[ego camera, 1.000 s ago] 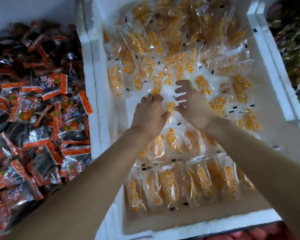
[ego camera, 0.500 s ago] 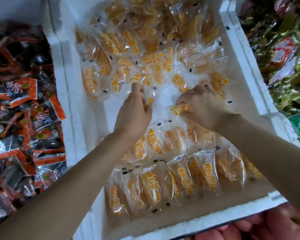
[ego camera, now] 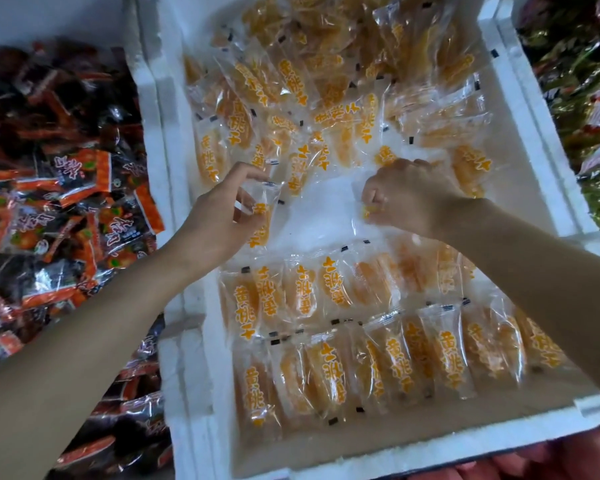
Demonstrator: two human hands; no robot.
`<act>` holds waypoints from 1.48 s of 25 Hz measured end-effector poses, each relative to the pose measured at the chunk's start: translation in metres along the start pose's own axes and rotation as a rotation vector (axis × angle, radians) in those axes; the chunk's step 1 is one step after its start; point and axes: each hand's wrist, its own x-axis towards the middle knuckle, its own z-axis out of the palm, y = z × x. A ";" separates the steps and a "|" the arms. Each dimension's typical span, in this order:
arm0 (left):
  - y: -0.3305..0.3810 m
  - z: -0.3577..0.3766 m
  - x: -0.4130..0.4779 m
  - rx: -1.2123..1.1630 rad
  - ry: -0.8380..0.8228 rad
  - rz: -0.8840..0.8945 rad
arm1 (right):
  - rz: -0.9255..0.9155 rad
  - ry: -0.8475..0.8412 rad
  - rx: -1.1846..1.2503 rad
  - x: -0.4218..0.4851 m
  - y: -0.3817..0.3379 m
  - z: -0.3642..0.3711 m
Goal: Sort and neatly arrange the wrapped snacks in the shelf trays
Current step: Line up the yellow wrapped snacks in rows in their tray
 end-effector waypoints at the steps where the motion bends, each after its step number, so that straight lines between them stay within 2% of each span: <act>1: 0.000 -0.001 0.001 0.005 -0.008 0.007 | 0.012 0.048 0.028 0.002 -0.004 -0.005; 2: 0.001 -0.001 0.002 0.013 -0.007 0.011 | 0.022 0.126 0.100 0.005 -0.010 -0.009; 4: 0.003 -0.002 0.003 0.030 0.005 0.010 | 0.059 0.268 0.392 0.012 -0.028 -0.017; 6: 0.006 -0.004 0.002 0.017 0.029 0.018 | 0.100 0.310 0.668 0.024 -0.047 -0.016; 9: 0.006 -0.006 -0.001 -0.072 0.046 -0.010 | 0.150 0.149 0.782 0.039 -0.071 0.003; 12: -0.001 -0.006 -0.003 0.101 0.040 -0.019 | 0.214 0.050 0.815 0.039 -0.084 0.029; 14: -0.006 -0.003 -0.003 0.426 0.042 0.082 | 0.210 0.081 0.736 0.032 -0.092 0.033; 16: -0.012 0.000 -0.002 0.797 0.074 0.248 | 0.128 0.100 0.629 0.025 -0.097 0.031; 18: -0.014 0.001 -0.003 0.985 0.004 0.301 | 0.061 0.061 0.561 0.017 -0.097 0.029; 20: -0.015 0.003 -0.004 1.020 -0.114 0.254 | 0.027 -0.014 0.531 0.014 -0.095 0.031; 22: -0.015 0.004 -0.005 1.048 -0.166 0.224 | 0.035 -0.009 0.569 0.018 -0.094 0.032; 26: -0.010 0.004 -0.001 1.207 -0.159 0.161 | 0.062 0.065 0.625 0.034 -0.105 0.033; 29: -0.004 0.003 -0.001 1.229 -0.147 0.111 | -0.014 0.059 0.612 0.037 -0.112 0.037; 31: -0.004 0.003 -0.003 1.124 -0.043 0.139 | -0.035 0.109 0.530 0.033 -0.106 0.035; 33: -0.003 0.006 -0.003 0.940 0.037 0.232 | 0.006 0.313 0.454 0.030 -0.092 0.030; 34: -0.002 0.008 -0.001 0.893 -0.001 0.270 | 0.033 0.404 0.379 0.031 -0.084 0.027; 35: -0.002 0.011 0.001 0.888 -0.070 0.285 | 0.050 0.427 0.272 0.034 -0.075 0.025; 37: -0.004 0.017 0.008 0.959 -0.177 0.260 | 0.030 0.297 0.092 0.040 -0.062 0.020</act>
